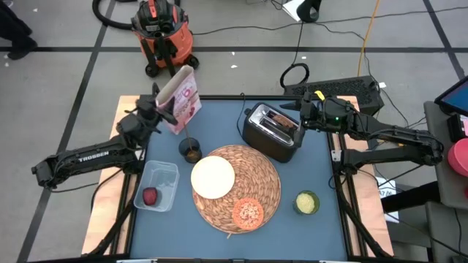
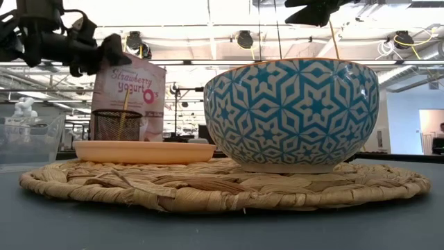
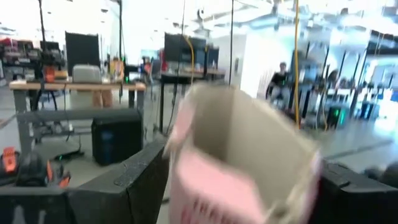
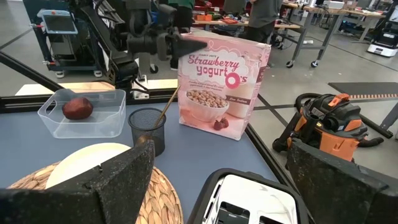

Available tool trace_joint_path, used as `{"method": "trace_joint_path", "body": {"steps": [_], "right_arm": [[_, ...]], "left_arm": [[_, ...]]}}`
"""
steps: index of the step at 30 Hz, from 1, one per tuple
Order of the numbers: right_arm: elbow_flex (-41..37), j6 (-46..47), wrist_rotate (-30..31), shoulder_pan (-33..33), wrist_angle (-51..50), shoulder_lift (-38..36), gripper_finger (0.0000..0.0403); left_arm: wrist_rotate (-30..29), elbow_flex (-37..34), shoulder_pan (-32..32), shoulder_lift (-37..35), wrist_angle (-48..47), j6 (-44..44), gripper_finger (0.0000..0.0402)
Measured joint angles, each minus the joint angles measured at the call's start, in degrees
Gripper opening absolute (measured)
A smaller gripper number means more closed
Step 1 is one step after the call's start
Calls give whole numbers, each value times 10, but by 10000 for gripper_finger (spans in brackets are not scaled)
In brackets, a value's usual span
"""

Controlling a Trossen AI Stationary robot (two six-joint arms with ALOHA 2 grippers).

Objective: Arrange a breakfast setting
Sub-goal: Put the toasted bagel on the white plate

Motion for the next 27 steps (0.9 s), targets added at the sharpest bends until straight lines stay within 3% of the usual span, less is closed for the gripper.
{"method": "trace_joint_path", "body": {"steps": [27], "right_arm": [[0,-2,0,0,0,0,354]], "left_arm": [[22,1,0,0,261,15,266]]}}
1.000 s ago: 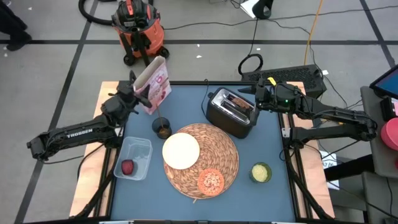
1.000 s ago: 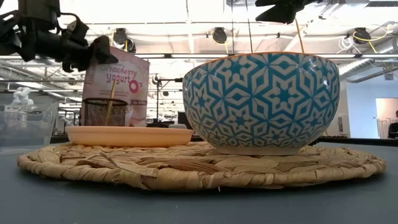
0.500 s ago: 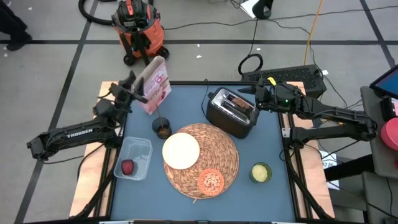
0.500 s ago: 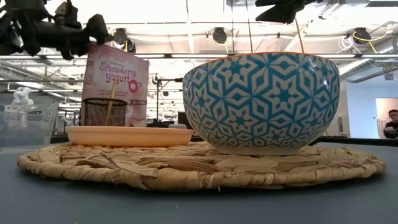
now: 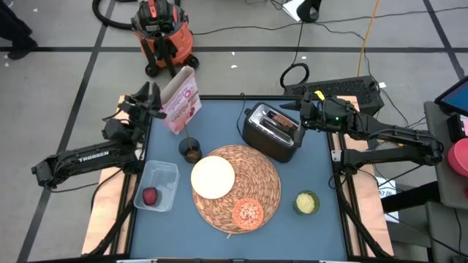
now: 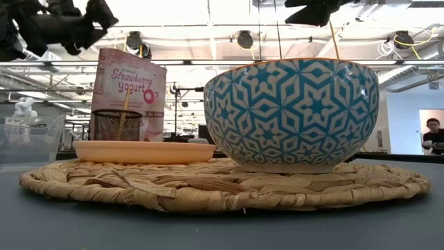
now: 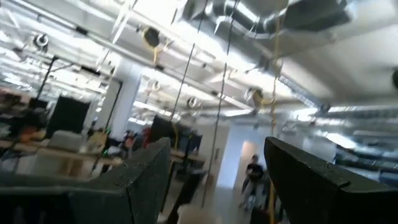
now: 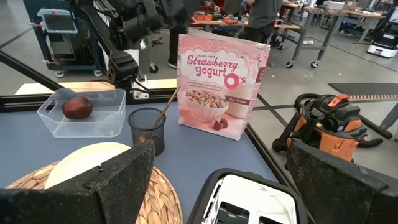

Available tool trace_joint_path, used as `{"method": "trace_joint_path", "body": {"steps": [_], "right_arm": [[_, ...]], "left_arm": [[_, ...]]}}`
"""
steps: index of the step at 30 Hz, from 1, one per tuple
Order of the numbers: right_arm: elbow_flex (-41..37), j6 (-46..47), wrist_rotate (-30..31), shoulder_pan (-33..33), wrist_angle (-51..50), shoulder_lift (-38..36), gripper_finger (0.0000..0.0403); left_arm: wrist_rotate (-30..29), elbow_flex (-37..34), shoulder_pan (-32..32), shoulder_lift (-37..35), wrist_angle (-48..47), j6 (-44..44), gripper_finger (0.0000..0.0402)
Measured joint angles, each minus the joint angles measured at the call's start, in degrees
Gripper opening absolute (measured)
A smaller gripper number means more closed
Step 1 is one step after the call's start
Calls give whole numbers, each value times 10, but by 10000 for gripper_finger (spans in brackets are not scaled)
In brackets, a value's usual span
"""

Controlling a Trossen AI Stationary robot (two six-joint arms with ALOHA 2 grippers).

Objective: Arrange a breakfast setting
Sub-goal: Put the toasted bagel on the white plate

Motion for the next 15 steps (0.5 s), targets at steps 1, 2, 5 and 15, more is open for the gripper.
{"method": "trace_joint_path", "body": {"steps": [1,2,5,15], "right_arm": [[0,0,0,0,0,0,354],[0,1,0,0,0,0,354],[0,4,0,1,0,0,354],[0,57,1,1,10,0,354]], "left_arm": [[10,2,0,0,16,-1,266],[23,6,0,0,29,-1,266],[84,29,-1,0,39,-4,266],[259,144,-76,1,-171,-19,266]]}}
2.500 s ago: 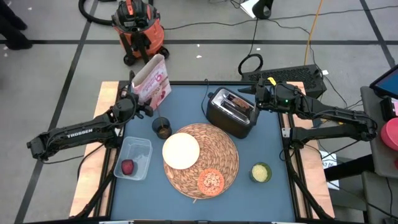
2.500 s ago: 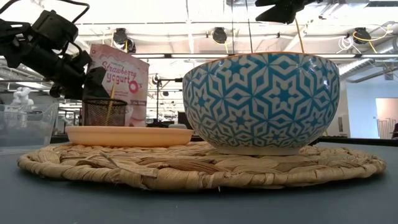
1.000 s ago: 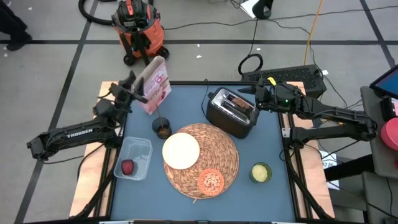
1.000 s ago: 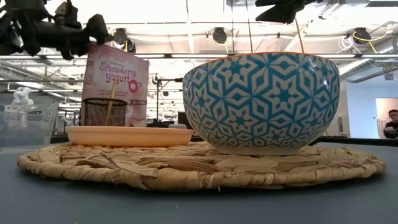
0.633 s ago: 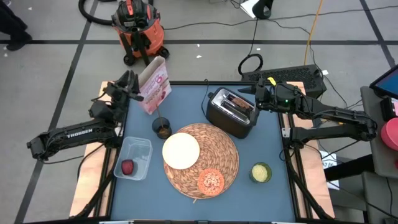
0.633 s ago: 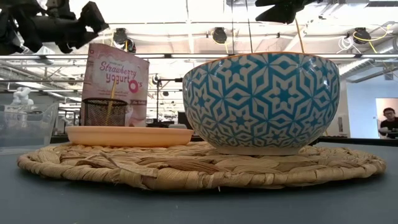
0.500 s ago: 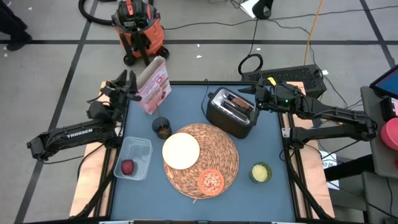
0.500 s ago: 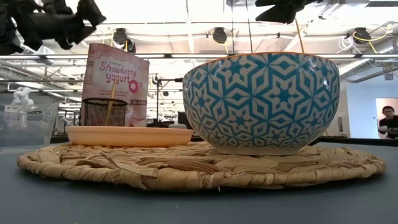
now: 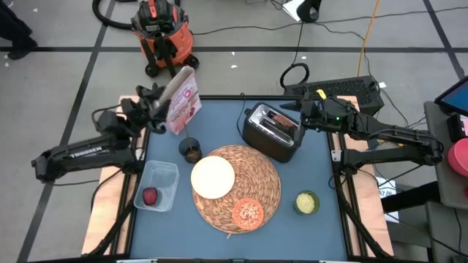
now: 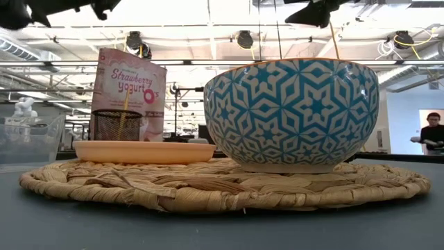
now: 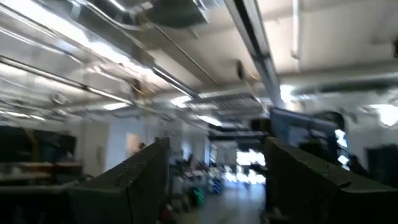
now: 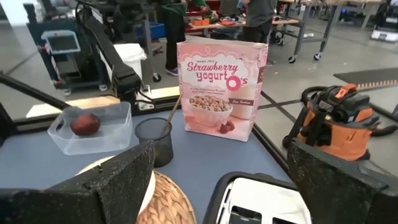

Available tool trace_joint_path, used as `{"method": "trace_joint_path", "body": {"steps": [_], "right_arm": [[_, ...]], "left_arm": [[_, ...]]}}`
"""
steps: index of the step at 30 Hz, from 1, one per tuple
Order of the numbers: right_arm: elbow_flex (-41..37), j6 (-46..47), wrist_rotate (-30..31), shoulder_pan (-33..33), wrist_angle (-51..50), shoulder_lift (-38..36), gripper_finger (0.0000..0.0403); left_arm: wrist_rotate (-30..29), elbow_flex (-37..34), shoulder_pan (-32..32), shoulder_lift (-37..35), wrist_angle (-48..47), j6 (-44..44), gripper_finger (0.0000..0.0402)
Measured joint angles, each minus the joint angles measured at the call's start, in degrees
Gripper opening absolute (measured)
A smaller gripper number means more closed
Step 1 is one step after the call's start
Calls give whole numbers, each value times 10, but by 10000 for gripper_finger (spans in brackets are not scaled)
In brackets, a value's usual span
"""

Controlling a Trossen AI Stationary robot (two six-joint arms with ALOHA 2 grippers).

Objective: Arrange a breakfast setting
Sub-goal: Put the toasted bagel on the white plate

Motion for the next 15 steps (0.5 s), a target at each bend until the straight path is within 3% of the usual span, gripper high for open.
{"method": "trace_joint_path", "body": {"steps": [5,15], "right_arm": [[0,43,2,-5,-1,0,347],[0,101,45,-71,-31,0,295]], "left_arm": [[5,36,-50,0,-102,1,266],[4,37,-100,4,-119,2,266]]}}
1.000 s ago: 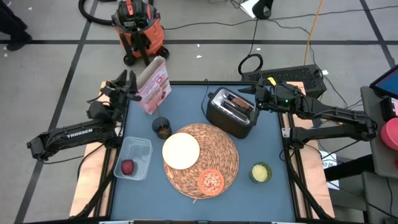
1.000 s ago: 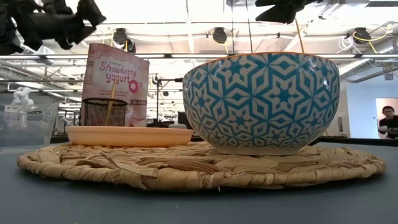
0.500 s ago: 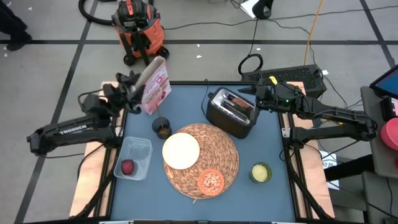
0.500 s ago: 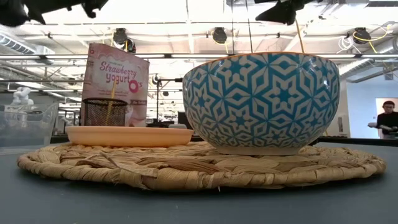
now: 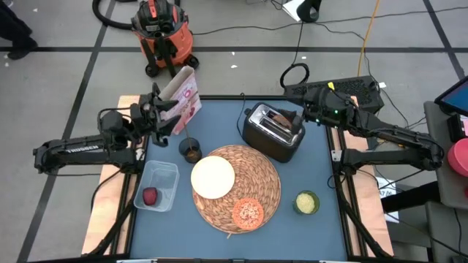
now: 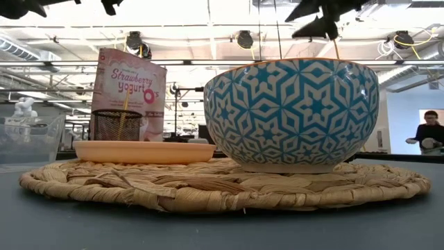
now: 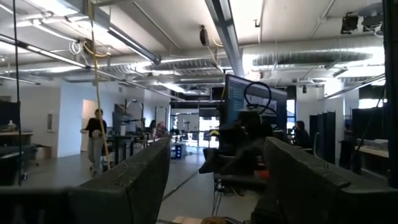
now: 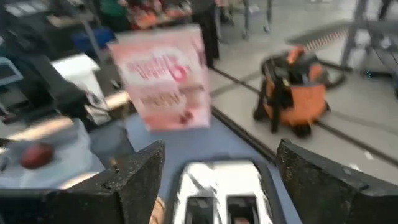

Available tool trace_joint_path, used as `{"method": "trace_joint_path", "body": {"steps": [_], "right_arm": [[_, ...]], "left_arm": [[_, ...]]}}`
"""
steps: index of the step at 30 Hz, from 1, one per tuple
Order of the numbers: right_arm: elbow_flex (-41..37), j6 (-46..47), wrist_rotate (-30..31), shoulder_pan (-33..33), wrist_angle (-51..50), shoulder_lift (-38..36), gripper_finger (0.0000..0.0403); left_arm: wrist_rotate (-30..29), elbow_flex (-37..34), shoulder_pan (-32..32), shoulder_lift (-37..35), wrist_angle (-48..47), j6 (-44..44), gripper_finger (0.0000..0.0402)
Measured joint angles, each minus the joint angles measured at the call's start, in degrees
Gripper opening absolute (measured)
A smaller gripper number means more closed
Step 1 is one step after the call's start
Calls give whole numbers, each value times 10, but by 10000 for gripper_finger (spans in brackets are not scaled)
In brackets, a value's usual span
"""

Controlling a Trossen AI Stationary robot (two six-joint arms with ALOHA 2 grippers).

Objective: Arrange a breakfast setting
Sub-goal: Put the toasted bagel on the white plate

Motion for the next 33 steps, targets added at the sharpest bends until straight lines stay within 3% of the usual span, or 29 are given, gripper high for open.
{"method": "trace_joint_path", "body": {"steps": [6,14,33], "right_arm": [[0,17,0,-25,-108,0,278],[0,-2,-1,-25,-122,0,276],[-155,-48,-3,-25,14,0,274]], "left_arm": [[-1,0,-5,11,0,-2,266],[-1,0,-5,36,0,-5,266],[-2,0,-5,53,1,-15,266]]}}
